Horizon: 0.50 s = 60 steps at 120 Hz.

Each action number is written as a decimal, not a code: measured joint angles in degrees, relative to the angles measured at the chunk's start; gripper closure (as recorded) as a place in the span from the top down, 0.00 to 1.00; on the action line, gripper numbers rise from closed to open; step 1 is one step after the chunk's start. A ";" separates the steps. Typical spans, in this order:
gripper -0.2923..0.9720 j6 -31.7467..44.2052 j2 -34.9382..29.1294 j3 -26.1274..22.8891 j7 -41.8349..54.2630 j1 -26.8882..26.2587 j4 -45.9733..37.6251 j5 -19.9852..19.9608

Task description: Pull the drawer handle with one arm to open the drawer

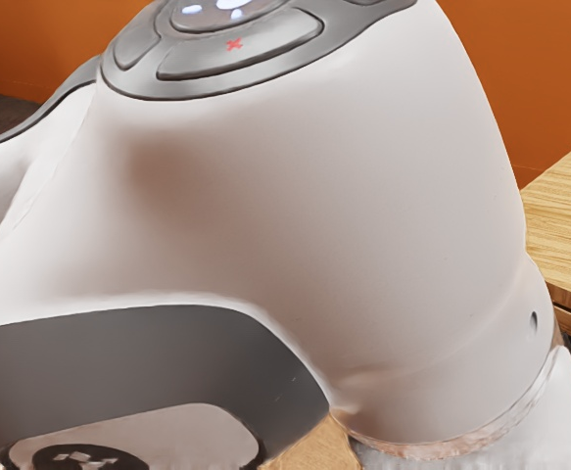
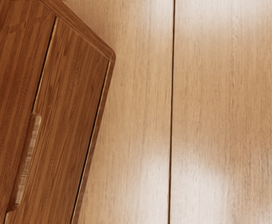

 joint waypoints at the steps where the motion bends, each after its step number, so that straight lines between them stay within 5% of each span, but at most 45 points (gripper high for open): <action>1: 0.75 0.20 0.00 0.00 0.11 0.09 0.00 0.16; 60: 0.75 9.70 0.22 0.09 3.60 0.27 -2.09 2.44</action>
